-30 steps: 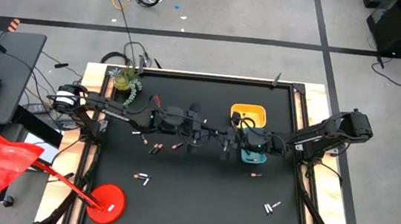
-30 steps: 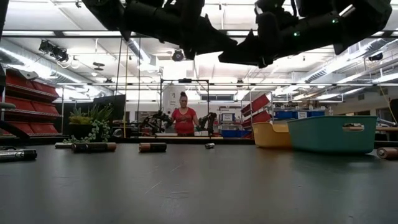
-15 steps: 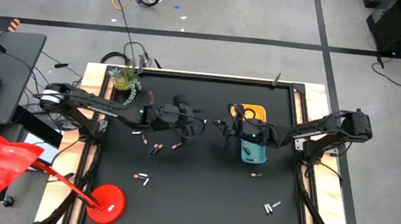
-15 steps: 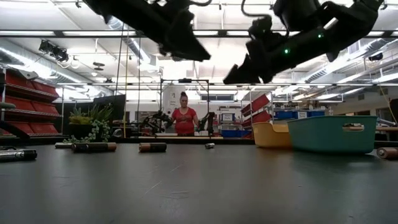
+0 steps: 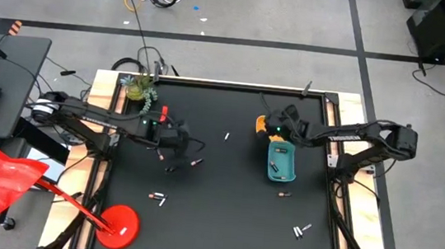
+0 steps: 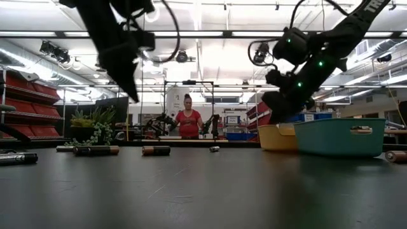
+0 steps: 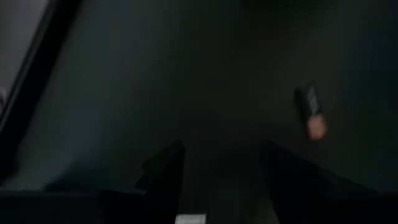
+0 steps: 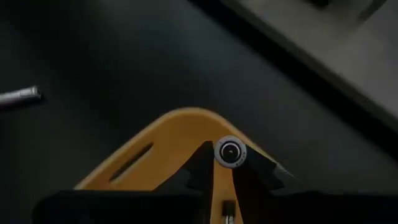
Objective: Sort batteries
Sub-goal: Put the silver black battery into the yellow bin, then put the gold black battery into the blue bin
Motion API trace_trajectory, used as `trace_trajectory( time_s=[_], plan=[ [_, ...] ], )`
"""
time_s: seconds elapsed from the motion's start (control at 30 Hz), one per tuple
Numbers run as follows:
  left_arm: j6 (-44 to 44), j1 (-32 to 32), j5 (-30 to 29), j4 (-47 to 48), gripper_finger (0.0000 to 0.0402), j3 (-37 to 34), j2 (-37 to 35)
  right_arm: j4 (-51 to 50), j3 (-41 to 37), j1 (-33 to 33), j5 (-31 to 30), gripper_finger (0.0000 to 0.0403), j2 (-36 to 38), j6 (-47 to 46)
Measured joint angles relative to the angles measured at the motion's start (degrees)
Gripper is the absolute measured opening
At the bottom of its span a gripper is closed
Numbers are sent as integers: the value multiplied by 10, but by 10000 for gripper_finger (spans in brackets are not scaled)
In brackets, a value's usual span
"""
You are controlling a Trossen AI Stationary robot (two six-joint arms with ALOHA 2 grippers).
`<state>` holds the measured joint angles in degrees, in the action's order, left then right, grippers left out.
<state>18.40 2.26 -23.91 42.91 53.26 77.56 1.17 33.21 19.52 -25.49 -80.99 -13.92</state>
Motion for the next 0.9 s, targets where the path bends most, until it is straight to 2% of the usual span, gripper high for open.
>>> trace_trajectory(
  time_s=[0.27, 0.53, 0.6, 0.73, 0.9],
  plan=[
    [-1, 0, 54, 46, 211, -10, 0, -13, 6, 10, 22, 96, 0, 8],
    [21, -5, 45, 96, 211, -10, -4, -12, 44, -16, 26, 127, 2, 31],
    [42, -17, 42, 112, 211, -10, -4, 17, 52, -37, 24, 127, 2, 50],
    [71, -52, 42, 116, 211, -15, -3, 138, 53, -94, 39, 124, 2, 111],
    [-9, -67, 103, 140, 206, -30, -3, 203, 54, -159, 73, 124, 2, 156]
  ],
)
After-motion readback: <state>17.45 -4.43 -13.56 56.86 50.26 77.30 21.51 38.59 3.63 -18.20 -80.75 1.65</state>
